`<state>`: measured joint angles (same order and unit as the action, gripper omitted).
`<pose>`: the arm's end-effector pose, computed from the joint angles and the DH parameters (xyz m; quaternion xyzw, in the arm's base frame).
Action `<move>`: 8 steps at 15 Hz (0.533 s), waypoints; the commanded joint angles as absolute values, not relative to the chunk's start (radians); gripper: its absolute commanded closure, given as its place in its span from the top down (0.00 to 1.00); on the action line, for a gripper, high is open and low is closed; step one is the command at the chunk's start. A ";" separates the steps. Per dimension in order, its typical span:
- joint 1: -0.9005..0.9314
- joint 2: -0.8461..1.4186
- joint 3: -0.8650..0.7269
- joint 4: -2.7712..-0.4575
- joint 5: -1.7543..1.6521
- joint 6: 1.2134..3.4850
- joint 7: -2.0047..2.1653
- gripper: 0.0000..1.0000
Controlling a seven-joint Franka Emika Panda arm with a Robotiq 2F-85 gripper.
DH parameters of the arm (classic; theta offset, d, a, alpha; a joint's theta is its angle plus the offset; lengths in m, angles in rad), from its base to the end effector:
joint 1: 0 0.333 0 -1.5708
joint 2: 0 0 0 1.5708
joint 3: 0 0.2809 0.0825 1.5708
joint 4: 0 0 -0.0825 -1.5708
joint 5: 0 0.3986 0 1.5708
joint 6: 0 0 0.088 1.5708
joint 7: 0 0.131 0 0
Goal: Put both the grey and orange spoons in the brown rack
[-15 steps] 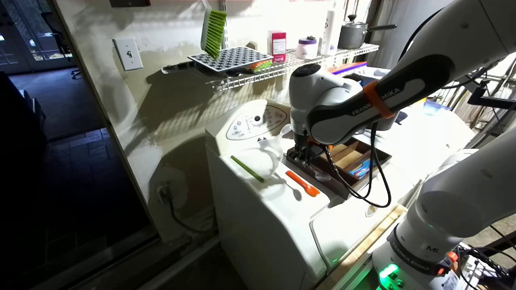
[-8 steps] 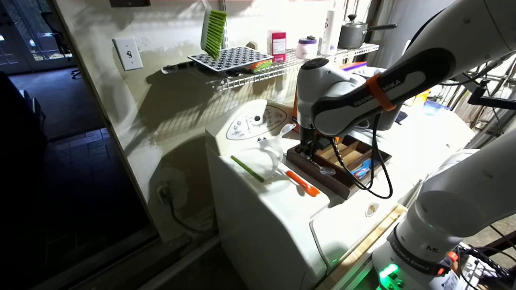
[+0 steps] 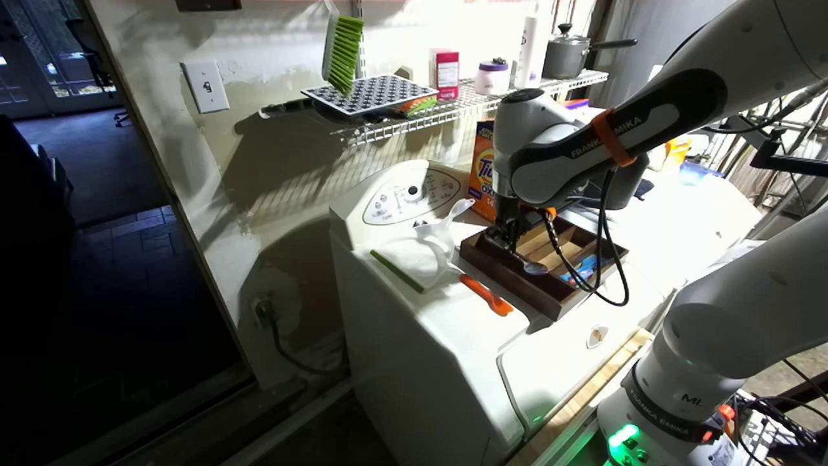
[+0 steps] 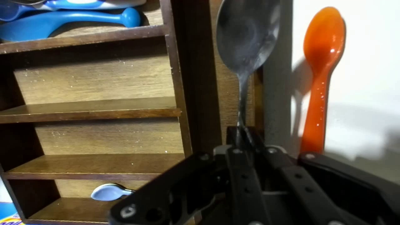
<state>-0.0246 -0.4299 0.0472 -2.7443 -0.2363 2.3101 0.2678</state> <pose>0.3954 -0.0025 0.2830 0.9943 -0.0445 0.0107 0.0961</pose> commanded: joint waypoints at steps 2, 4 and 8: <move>-0.047 -0.399 0.013 -2.744 -0.201 2.357 0.201 0.02; -0.042 -0.382 -0.004 -2.745 -0.181 2.380 0.168 0.02; -0.035 -0.338 -0.018 -2.746 -0.155 2.436 0.104 0.02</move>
<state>-0.0389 -0.3769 -0.0078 -2.7467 -0.1936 2.3867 0.1686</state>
